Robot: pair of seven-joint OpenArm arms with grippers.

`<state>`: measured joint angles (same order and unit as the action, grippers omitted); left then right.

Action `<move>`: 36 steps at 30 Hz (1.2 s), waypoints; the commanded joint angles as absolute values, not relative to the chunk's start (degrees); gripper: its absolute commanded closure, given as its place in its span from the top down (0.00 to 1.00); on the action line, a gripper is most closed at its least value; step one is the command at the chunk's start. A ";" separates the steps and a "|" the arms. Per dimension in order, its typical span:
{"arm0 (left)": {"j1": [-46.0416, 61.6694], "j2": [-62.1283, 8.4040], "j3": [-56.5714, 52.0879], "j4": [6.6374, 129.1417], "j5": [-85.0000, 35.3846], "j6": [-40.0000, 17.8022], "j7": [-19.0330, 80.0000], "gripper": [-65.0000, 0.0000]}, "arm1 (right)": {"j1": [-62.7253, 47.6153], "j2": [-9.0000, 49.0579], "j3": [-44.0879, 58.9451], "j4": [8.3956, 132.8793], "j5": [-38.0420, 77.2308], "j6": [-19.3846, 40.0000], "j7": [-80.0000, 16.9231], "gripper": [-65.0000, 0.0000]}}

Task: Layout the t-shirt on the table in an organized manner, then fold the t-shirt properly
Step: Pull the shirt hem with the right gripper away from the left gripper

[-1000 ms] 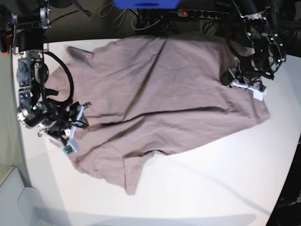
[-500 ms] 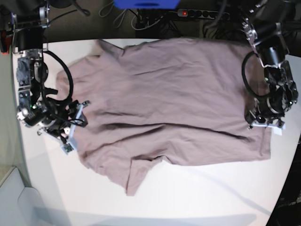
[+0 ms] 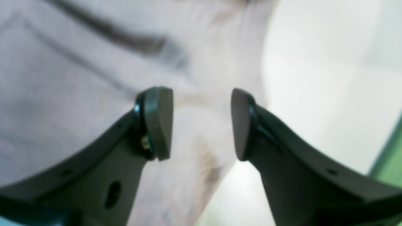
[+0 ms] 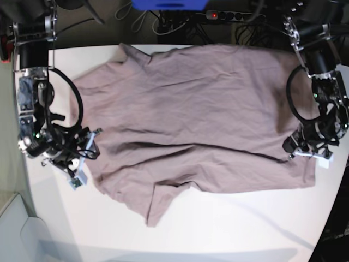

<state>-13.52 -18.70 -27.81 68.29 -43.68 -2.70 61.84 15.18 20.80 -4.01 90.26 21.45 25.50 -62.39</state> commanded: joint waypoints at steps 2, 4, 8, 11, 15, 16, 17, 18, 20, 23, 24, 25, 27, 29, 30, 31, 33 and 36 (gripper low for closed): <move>-10.86 -19.56 -28.00 73.80 -48.84 -1.89 63.16 0.00 | 18.51 21.05 -3.65 89.27 21.93 25.80 -61.58 0.41; -6.73 -19.56 -28.09 78.11 -52.53 -1.80 63.25 0.00 | 21.58 20.26 -3.65 85.32 21.93 25.80 -61.14 0.30; 1.10 -18.33 -28.09 82.59 -54.37 -1.98 63.25 0.00 | 27.65 18.68 -3.65 74.59 21.93 25.80 -57.54 0.00; 5.67 -17.27 -27.91 83.30 -54.37 -2.15 62.99 0.00 | 31.52 17.19 -4.62 68.00 21.93 25.80 -54.46 0.00; 9.80 -15.96 -27.91 83.30 -54.37 -2.24 62.73 0.00 | 36.88 15.60 -11.47 60.26 22.02 25.80 -48.84 0.00; 10.42 -15.96 -27.91 83.30 -54.37 -2.24 62.64 0.00 | 38.02 14.99 -13.23 58.24 22.02 25.80 -46.99 0.00; 11.03 -15.96 -28.00 83.30 -54.37 -2.24 62.64 0.00 | 39.08 14.29 -15.16 56.22 22.02 25.80 -44.97 0.00; 11.38 -15.96 -28.00 83.30 -54.37 -2.24 62.64 0.00 | 40.22 13.58 -17.36 54.02 22.02 25.80 -43.12 0.00; 11.65 -16.04 -28.00 82.59 -54.29 -2.24 62.46 0.00 | 42.51 12.44 -20.79 49.63 21.93 25.80 -39.69 0.00; 11.65 -16.40 -28.00 81.27 -52.18 -2.24 60.53 0.00 | 44.44 10.51 -23.78 42.59 21.93 25.80 -36.35 0.00; 11.47 -16.40 -28.00 81.01 -50.86 -2.24 60.00 0.00 | 44.53 10.15 -24.22 41.45 21.93 25.80 -36.00 0.00; 11.38 -16.48 -28.00 80.57 -49.19 -2.24 59.56 0.00 | 44.53 10.07 -24.57 41.19 21.93 25.80 -35.91 0.00; 11.21 -16.48 -28.09 79.16 -45.85 -2.33 58.59 0.00 | 44.00 10.33 -25.71 41.10 21.93 25.80 -36.18 0.00; 10.42 -17.36 -29.23 77.49 -43.56 -2.33 58.07 0.00 | 42.77 12.00 -25.98 41.27 21.93 25.80 -36.18 0.00; 10.07 -17.71 -29.85 76.53 -42.95 -2.33 58.07 0.00 | 42.59 12.70 -25.98 41.27 22.02 25.80 -36.18 0.00; 9.89 -18.15 -30.81 75.38 -42.68 -2.33 58.15 0.00 | 42.51 13.49 -25.89 41.27 22.02 25.80 -36.35 0.00; 9.89 -20.00 -33.19 73.63 -42.77 -2.42 58.24 0.00 | 42.42 15.52 -25.71 41.27 22.02 25.80 -37.05 0.00; 9.98 -22.02 -35.47 73.27 -42.77 -2.42 58.33 0.00 | 42.33 17.89 -25.63 41.27 22.37 25.80 -37.14 0.00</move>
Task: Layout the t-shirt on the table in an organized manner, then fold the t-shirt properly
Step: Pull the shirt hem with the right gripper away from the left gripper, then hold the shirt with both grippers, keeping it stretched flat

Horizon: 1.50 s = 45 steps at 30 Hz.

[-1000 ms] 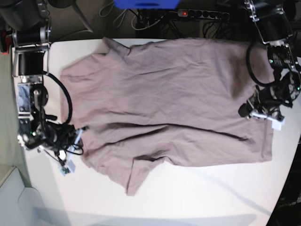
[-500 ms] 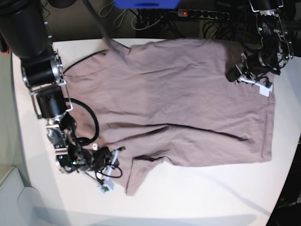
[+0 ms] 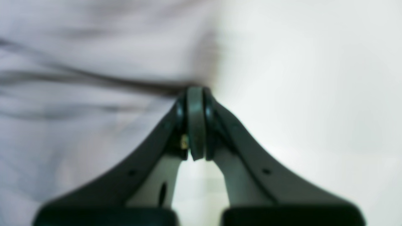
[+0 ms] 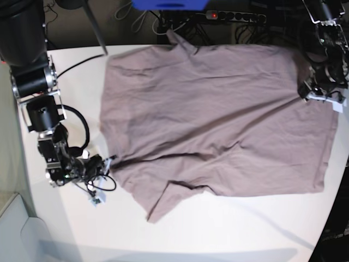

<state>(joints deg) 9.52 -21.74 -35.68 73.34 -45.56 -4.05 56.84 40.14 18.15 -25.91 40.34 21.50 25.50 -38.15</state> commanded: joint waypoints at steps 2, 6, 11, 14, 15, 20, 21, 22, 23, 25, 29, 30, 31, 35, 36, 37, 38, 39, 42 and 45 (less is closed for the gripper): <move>9.80 -23.60 -36.18 73.19 -42.77 -2.42 58.33 0.00 | 42.33 18.59 -25.63 41.27 22.37 25.80 -37.14 0.00; 9.63 -25.27 -36.62 73.45 -42.86 -2.42 58.95 0.00 | 41.36 18.59 -25.63 41.27 22.37 25.80 -37.93 0.00; 7.52 -25.71 -41.19 73.54 -42.86 -2.42 63.34 0.00 | 41.27 16.92 -25.63 41.27 22.37 25.80 -37.93 0.00; 7.34 -25.71 -42.42 74.33 -42.86 -2.42 64.48 0.00 | 41.89 14.99 -25.63 41.36 22.37 25.89 -37.93 0.00; 7.34 -25.71 -42.59 75.03 -42.86 -2.42 64.75 0.00 | 42.42 14.55 -25.71 41.80 22.37 25.89 -37.93 0.00; 7.87 -24.92 -42.51 80.04 -42.86 -2.42 64.84 0.00 | 41.71 13.58 -25.89 51.47 22.11 25.89 -38.29 0.00; 7.87 -24.22 -42.51 80.48 -42.86 -2.42 64.84 0.00 | 41.63 13.41 -25.98 53.76 22.11 25.89 -38.55 0.00; 7.87 -23.43 -42.59 80.84 -42.86 -2.42 64.84 0.00 | 41.63 12.79 -25.98 55.60 22.11 25.89 -38.90 0.00; 7.87 -23.08 -42.59 81.10 -42.86 -2.42 64.84 0.00 | 41.63 12.18 -26.07 56.75 22.02 25.89 -39.16 0.00; 7.87 -22.90 -42.51 81.19 -42.86 -2.42 64.84 0.00 | 41.89 11.21 -26.07 57.19 22.02 25.89 -39.16 0.00; 9.01 -22.81 -42.42 81.19 -42.86 -2.42 64.84 0.00 | 41.80 9.01 -26.15 54.73 21.93 25.89 -38.55 0.00; 9.01 -22.81 -42.42 81.19 -42.86 -2.42 64.84 0.00 | 41.80 8.48 -26.15 53.23 21.93 25.89 -38.46 0.00; 9.10 -22.81 -42.51 81.19 -42.86 -2.42 64.84 0.00 | 41.89 8.04 -26.15 51.82 21.93 25.89 -38.29 0.00; 9.10 -22.90 -42.59 81.36 -42.95 -2.42 64.84 0.00 | 41.63 7.78 -26.15 49.36 21.93 25.89 -35.56 0.00; 9.10 -22.90 -42.59 82.15 -42.95 -2.42 64.84 0.00 | 41.63 7.78 -26.15 48.75 21.93 25.89 -35.21 0.00; 9.10 -22.90 -42.59 82.95 -42.95 -2.42 64.84 0.00 | 41.63 7.78 -26.15 48.04 21.93 25.89 -34.95 0.00; 9.19 -22.81 -42.59 84.09 -42.95 -2.42 64.92 0.00 | 41.63 7.78 -26.15 47.52 21.93 25.89 -34.59 0.00; 9.54 -22.73 -42.59 85.14 -42.95 -2.42 65.01 0.00 | 41.63 7.78 -26.15 47.16 21.93 25.89 -34.33 0.00; 10.33 -22.73 -42.68 88.75 -44.00 -2.42 67.38 0.00 | 41.54 7.78 -26.15 44.88 21.93 25.89 -34.07 0.00; 10.59 -22.73 -42.68 91.56 -48.66 -2.42 68.44 0.00 | 41.45 7.69 -26.15 42.24 21.93 25.89 -33.89 0.00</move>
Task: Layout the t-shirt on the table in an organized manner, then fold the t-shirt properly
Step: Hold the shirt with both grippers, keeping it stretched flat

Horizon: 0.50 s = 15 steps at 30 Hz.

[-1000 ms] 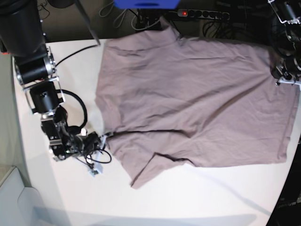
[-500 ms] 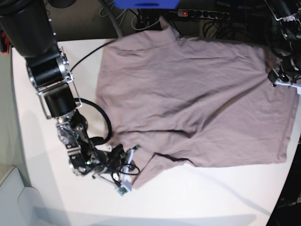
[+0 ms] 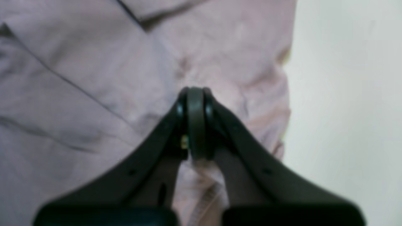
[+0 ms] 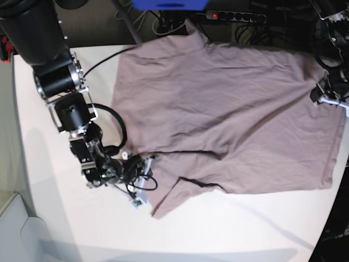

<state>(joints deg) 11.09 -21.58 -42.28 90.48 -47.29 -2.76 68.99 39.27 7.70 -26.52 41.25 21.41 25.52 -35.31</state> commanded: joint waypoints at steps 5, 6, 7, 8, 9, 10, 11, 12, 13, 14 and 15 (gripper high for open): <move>10.59 -21.41 -42.07 93.32 -54.46 -2.42 68.44 0.00 | 39.08 7.69 -26.15 41.36 21.93 25.89 -31.52 0.00; 10.42 -19.91 -41.10 93.32 -54.46 -2.42 68.44 0.00 | 38.81 7.69 -26.15 41.27 21.93 25.89 -31.16 0.00; 10.15 -18.59 -39.78 93.32 -54.37 -2.42 68.44 0.00 | 38.02 7.69 -26.15 41.19 21.93 25.89 -30.90 0.00; 10.07 -17.45 -38.20 93.14 -54.29 -2.42 68.44 0.00 | 37.58 7.69 -26.15 41.27 21.93 25.89 -30.81 0.00; 10.07 -16.57 -36.35 92.97 -54.29 -2.42 68.09 0.00 | 37.41 7.69 -26.15 41.27 21.93 25.89 -30.73 0.00; 9.98 -15.78 -34.59 92.79 -54.20 -2.42 67.82 0.00 | 37.23 7.60 -26.15 41.27 21.93 25.89 -30.55 0.00; 9.71 -14.99 -33.19 92.79 -52.97 -2.33 67.74 0.00 | 37.23 7.60 -26.15 41.27 21.93 25.89 -30.02 0.00; 9.19 -14.37 -32.31 92.79 -51.47 -2.33 67.74 0.00 | 37.23 7.60 -26.15 41.27 21.93 25.89 -29.58 0.00; 8.84 -13.67 -31.78 92.79 -49.36 -2.33 67.74 0.00 | 37.23 7.60 -26.15 41.27 21.93 25.89 -29.14 0.00; 8.57 -12.88 -31.52 92.70 -46.73 -2.33 67.74 0.00 | 37.23 7.60 -26.24 41.27 21.93 25.89 -28.70 0.00; 8.48 -12.26 -31.52 92.44 -43.91 -2.33 67.74 0.00 | 37.23 7.69 -26.24 41.27 21.93 25.89 -28.09 0.00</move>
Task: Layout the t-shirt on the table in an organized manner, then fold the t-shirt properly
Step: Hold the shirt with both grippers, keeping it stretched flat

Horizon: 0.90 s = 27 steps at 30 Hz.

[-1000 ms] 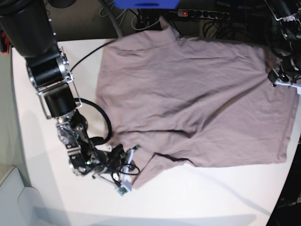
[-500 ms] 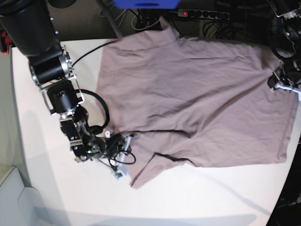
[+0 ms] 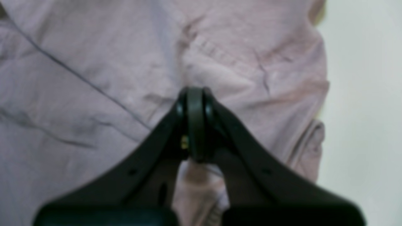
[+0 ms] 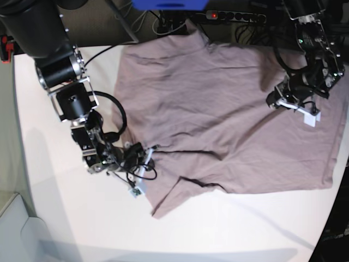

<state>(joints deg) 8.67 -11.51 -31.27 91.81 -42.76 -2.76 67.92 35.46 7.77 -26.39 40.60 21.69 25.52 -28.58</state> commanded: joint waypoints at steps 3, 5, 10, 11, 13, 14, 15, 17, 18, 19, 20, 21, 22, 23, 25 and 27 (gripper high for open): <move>8.48 -11.82 -31.52 90.59 -38.37 -2.42 67.65 0.00 | 37.49 7.96 -26.24 41.27 21.85 25.63 -25.45 0.00; 8.48 -12.18 -31.60 88.92 -37.58 -2.42 67.56 0.00 | 38.29 8.04 -26.15 41.27 20.88 25.54 -23.78 0.00; 9.10 -16.31 -31.16 83.38 -37.76 -2.42 61.93 0.00 | 39.87 7.87 -25.63 41.54 14.55 25.54 -23.43 0.00; 9.10 -17.10 -31.25 81.80 -37.76 -2.42 61.14 0.00 | 40.31 7.87 -25.63 41.54 14.02 25.54 -23.69 0.00; 9.10 -19.03 -31.34 78.99 -37.76 -2.42 59.74 0.00 | 40.66 8.04 -25.63 41.63 14.02 25.54 -23.78 0.00; 9.01 -19.82 -31.52 77.93 -37.85 -2.42 59.47 0.00 | 40.66 8.13 -25.63 41.63 14.02 25.54 -23.78 0.00; 9.01 -20.53 -31.52 77.32 -37.85 -2.42 59.21 0.00 | 40.66 8.92 -25.27 41.63 14.02 25.54 -23.96 0.00; 8.84 -21.67 -31.60 76.97 -37.85 -2.42 58.77 0.00 | 40.31 9.80 -23.52 41.63 14.11 25.54 -25.63 0.00; 8.84 -22.46 -31.60 76.97 -37.85 -2.42 58.59 0.00 | 40.13 9.80 -22.46 41.63 14.11 25.54 -26.42 0.00; 8.75 -23.16 -31.60 76.97 -37.85 -2.42 58.59 0.00 | 40.04 9.80 -21.49 41.63 14.11 25.54 -27.21 0.00; 8.66 -23.96 -31.60 77.05 -37.93 -2.42 58.68 0.00 | 40.04 9.98 -20.88 41.63 14.11 25.54 -27.91 0.00; 8.57 -24.66 -31.69 77.05 -37.93 -2.51 58.77 0.00 | 39.96 9.98 -20.62 41.63 14.11 25.63 -28.62 0.00; 8.48 -25.45 -31.78 77.05 -37.93 -2.51 58.77 0.00 | 39.87 10.07 -20.35 41.63 14.20 25.63 -29.32 0.00; 8.40 -26.24 -31.78 77.05 -38.11 -2.51 58.95 0.00 | 39.43 10.07 -20.35 41.63 14.20 25.63 -30.02 0.00; 7.96 -27.47 -32.84 77.14 -40.75 -2.51 59.21 0.00 | 38.64 10.15 -20.35 42.42 14.20 25.63 -30.64 0.00; 8.04 -28.35 -34.42 77.49 -46.20 -2.68 60.35 0.00 | 36.88 10.24 -20.44 45.32 14.02 25.63 -30.73 0.00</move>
